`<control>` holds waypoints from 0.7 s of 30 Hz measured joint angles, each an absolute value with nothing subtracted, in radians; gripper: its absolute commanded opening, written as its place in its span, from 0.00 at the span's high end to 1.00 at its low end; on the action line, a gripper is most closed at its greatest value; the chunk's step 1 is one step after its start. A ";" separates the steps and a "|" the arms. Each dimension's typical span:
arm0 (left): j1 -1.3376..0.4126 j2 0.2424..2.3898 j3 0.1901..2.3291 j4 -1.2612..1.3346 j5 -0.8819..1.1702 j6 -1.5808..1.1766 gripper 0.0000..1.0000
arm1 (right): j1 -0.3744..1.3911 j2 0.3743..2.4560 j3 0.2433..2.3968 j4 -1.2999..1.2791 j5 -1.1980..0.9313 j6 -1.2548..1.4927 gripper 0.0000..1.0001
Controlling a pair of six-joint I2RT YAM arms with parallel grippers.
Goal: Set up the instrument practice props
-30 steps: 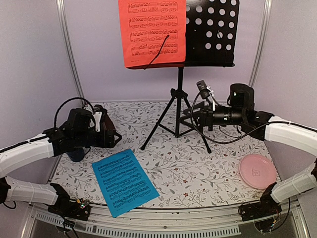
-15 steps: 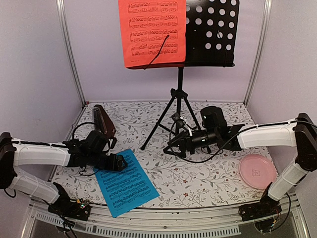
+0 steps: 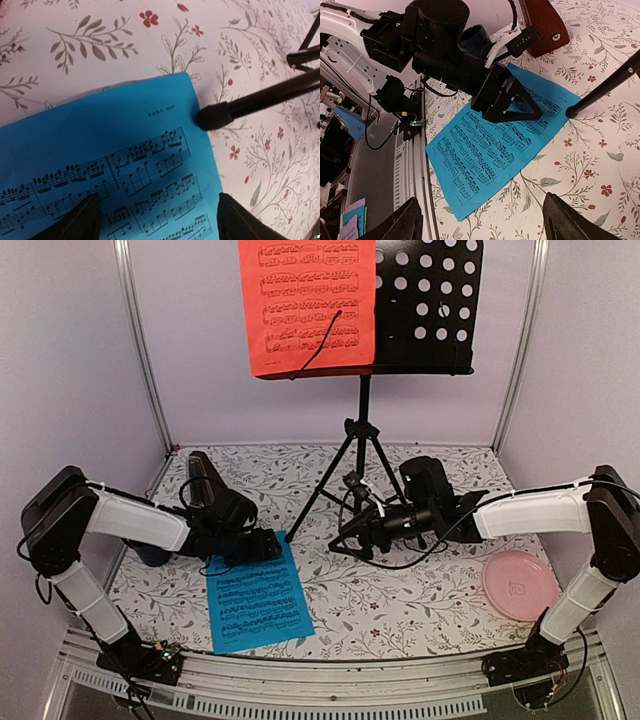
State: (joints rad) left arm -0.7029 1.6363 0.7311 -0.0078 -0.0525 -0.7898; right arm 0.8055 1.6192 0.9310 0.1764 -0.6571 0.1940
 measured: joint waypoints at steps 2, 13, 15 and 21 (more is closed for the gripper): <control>-0.694 1.664 0.760 0.000 -0.068 -0.809 0.21 | 0.805 1.619 0.937 0.165 -0.649 0.186 0.16; -0.664 1.505 0.781 -0.047 -0.110 -0.760 0.21 | 0.805 1.635 0.939 0.114 -0.606 0.166 0.17; -0.664 1.438 0.773 -0.058 -0.109 -0.748 0.21 | 0.805 1.651 0.939 0.108 -0.604 0.174 0.18; -0.665 1.318 0.681 -0.118 -0.101 -0.745 0.21 | 0.805 1.710 0.939 0.064 -0.640 0.233 0.23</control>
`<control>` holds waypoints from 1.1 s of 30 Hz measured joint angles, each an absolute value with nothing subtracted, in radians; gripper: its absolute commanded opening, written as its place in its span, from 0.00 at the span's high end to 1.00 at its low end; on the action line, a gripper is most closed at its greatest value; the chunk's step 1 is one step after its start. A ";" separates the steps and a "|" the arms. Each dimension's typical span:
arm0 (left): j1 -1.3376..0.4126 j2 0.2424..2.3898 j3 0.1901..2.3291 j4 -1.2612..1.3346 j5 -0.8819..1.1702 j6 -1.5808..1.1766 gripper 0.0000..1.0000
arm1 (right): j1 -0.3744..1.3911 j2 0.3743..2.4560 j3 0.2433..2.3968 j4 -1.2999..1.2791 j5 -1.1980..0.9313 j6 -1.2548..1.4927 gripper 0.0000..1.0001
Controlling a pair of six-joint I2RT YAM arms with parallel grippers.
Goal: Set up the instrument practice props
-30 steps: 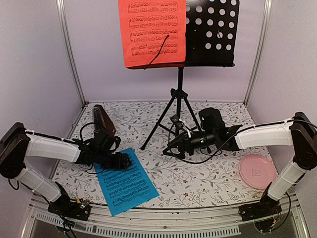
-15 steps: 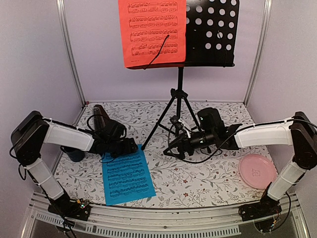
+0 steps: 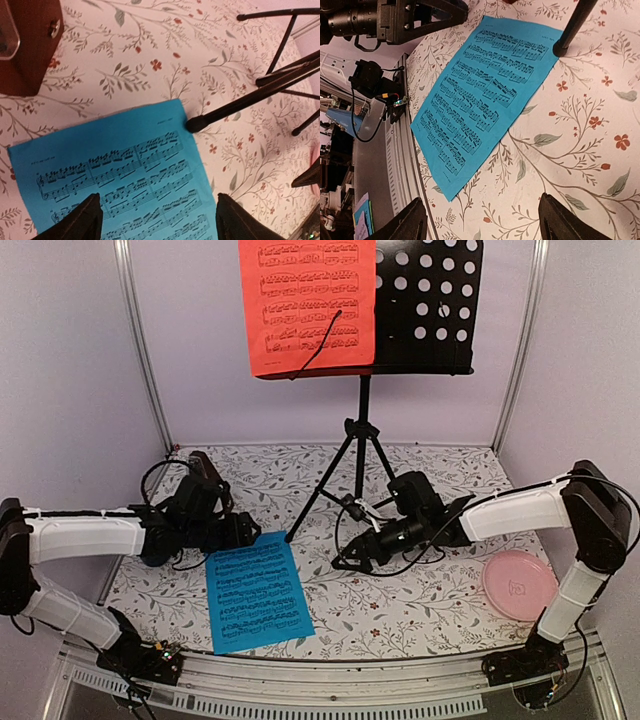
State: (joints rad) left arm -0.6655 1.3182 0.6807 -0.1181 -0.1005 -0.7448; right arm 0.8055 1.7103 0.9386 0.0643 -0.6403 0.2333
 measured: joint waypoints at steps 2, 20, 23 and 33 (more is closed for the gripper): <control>-0.668 1.303 0.645 -0.144 -0.099 -0.754 0.21 | 0.808 1.728 0.939 0.049 -0.667 0.255 0.24; -0.559 1.053 0.467 -0.273 -0.156 -0.941 0.16 | 0.906 2.026 1.251 -0.030 -0.704 0.320 0.37; -0.484 1.045 0.442 -0.274 -0.137 -0.927 0.15 | 0.919 2.078 1.334 -0.027 -0.669 0.313 0.41; -0.329 1.015 0.355 -0.220 -0.024 -0.881 0.12 | 0.929 2.222 1.467 -0.050 -0.556 0.289 0.53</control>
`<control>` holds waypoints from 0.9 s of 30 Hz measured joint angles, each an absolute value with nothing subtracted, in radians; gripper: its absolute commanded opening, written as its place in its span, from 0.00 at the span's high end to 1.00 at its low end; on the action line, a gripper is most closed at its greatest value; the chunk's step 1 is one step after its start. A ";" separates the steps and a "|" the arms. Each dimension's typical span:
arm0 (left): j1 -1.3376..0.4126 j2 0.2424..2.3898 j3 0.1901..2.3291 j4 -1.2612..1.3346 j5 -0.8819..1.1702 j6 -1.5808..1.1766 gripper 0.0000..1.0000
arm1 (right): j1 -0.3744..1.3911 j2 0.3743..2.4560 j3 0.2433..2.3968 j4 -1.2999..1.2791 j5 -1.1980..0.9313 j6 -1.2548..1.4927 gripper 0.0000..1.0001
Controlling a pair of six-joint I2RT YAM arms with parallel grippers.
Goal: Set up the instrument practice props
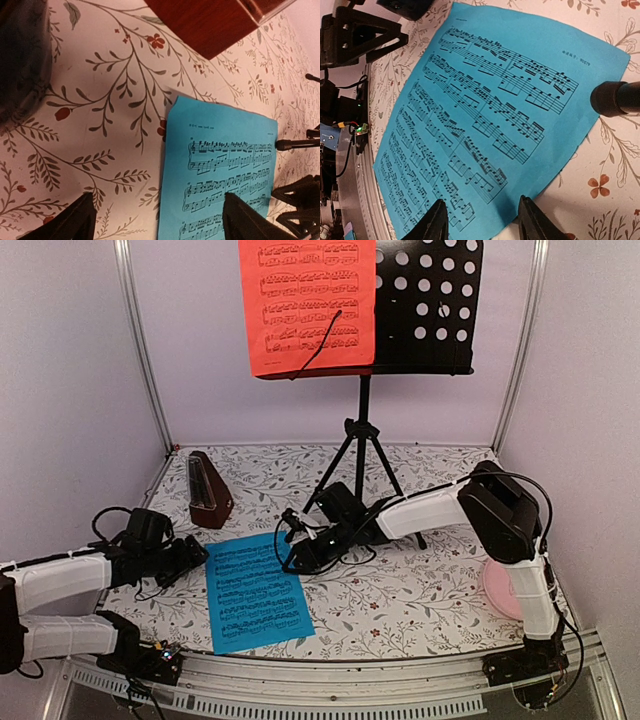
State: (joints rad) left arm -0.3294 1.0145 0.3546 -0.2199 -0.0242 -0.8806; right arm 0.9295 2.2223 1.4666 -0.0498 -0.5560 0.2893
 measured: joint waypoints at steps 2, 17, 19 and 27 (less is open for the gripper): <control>-0.312 1.005 0.320 -0.190 0.017 -0.870 0.11 | 0.930 2.255 1.486 -0.055 -0.545 0.286 0.56; -0.300 1.136 0.278 0.079 0.228 -0.808 0.11 | 0.944 2.334 1.579 -0.032 -0.508 0.245 0.68; -0.299 1.153 0.276 0.113 0.255 -0.804 0.11 | 0.944 2.341 1.586 -0.025 -0.509 0.245 0.69; -0.298 1.155 0.252 0.295 0.377 -0.792 0.10 | 0.945 2.352 1.599 -0.017 -0.511 0.242 0.69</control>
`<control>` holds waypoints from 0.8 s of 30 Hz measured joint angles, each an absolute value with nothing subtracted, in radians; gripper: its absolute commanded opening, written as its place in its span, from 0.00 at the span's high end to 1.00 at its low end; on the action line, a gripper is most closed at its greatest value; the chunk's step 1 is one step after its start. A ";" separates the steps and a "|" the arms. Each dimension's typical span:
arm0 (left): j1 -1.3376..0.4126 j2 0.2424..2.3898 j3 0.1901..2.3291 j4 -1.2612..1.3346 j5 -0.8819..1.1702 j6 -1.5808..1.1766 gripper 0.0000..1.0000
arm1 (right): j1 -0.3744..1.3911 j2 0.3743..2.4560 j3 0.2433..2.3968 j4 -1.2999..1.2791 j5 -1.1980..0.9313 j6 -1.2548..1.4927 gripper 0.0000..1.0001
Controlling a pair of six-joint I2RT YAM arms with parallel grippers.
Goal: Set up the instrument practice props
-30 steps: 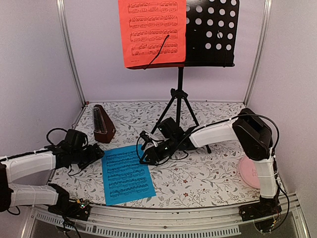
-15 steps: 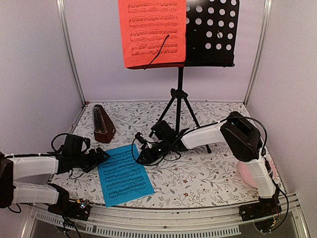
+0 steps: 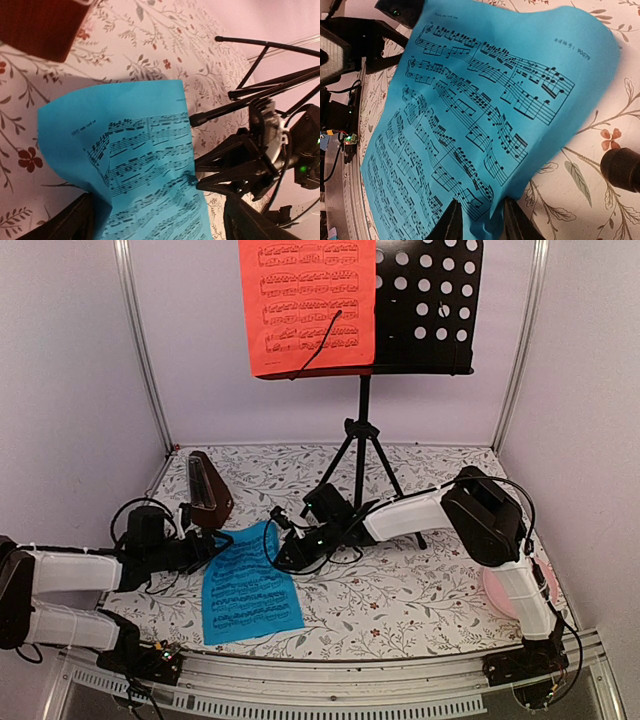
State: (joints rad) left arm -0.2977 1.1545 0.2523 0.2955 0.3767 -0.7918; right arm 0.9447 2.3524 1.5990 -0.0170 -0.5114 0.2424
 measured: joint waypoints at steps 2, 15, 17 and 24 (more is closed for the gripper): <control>-0.298 1.141 0.252 0.330 0.385 -0.786 0.09 | 0.945 2.353 1.600 -0.017 -0.511 0.242 0.70; -0.236 1.216 0.262 0.233 0.274 -0.801 0.10 | 0.946 2.356 1.604 -0.017 -0.511 0.231 0.70; -0.213 1.218 0.262 0.237 0.275 -0.811 0.10 | 0.946 2.356 1.604 -0.017 -0.511 0.227 0.70; -0.186 1.196 0.197 0.345 0.328 -0.847 0.08 | 0.947 2.356 1.604 -0.017 -0.510 0.220 0.70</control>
